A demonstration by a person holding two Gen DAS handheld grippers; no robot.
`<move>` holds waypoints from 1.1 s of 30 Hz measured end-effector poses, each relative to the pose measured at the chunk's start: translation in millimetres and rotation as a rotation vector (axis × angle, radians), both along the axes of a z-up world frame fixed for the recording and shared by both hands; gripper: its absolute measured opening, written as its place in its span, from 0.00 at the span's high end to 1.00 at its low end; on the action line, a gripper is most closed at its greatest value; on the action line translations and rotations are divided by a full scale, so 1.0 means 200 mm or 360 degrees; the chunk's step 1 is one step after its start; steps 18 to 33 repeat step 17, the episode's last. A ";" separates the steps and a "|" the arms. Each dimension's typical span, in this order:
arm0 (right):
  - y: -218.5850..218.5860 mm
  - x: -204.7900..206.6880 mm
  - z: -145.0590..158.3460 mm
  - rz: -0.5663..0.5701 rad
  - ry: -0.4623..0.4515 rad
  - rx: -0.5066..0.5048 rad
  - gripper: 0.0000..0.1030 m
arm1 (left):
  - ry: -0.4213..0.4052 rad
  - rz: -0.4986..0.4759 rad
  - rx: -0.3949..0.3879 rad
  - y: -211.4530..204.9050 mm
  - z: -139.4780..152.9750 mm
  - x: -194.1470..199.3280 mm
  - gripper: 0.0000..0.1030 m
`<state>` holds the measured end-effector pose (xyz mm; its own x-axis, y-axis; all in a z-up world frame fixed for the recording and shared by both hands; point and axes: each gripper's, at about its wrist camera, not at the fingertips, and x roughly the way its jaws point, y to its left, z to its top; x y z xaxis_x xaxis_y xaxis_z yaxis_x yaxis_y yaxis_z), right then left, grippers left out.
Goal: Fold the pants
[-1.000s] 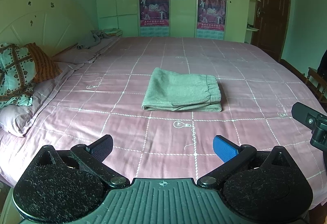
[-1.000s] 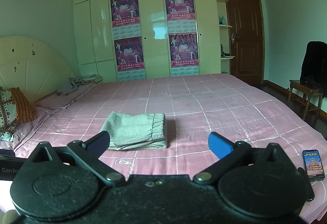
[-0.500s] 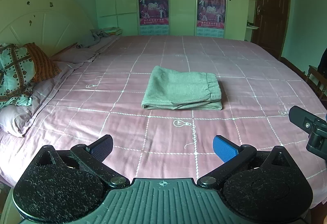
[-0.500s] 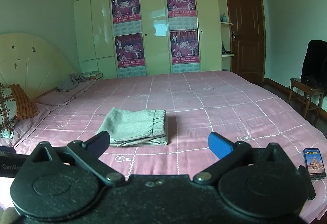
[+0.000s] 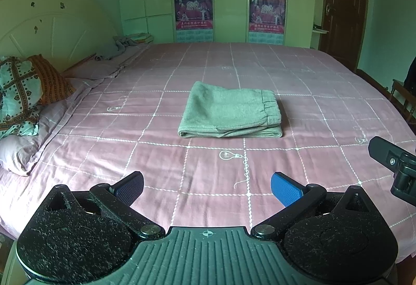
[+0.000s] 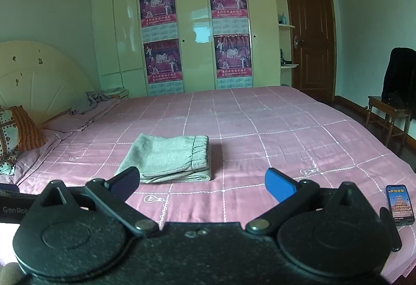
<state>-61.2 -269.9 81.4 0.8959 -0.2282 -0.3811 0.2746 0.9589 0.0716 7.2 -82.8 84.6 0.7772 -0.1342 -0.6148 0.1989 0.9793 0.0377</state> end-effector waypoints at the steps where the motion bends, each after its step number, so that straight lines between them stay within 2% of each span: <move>1: 0.00 0.00 0.00 0.0001 0.0001 0.0002 0.00 | 0.0003 -0.0003 0.0000 0.00 0.00 0.01 0.00; 6: 0.00 0.01 -0.01 0.0002 0.0005 0.0008 0.00 | 0.0006 -0.0012 0.0007 -0.01 -0.01 0.03 0.00; 13: -0.03 0.01 -0.02 -0.0009 -0.0012 0.0044 0.00 | -0.0074 -0.0042 -0.0001 -0.03 -0.02 0.04 0.00; 33: -0.02 0.02 -0.04 -0.0003 0.0009 0.0036 0.00 | -0.0079 -0.0049 -0.0004 -0.05 -0.01 0.07 0.00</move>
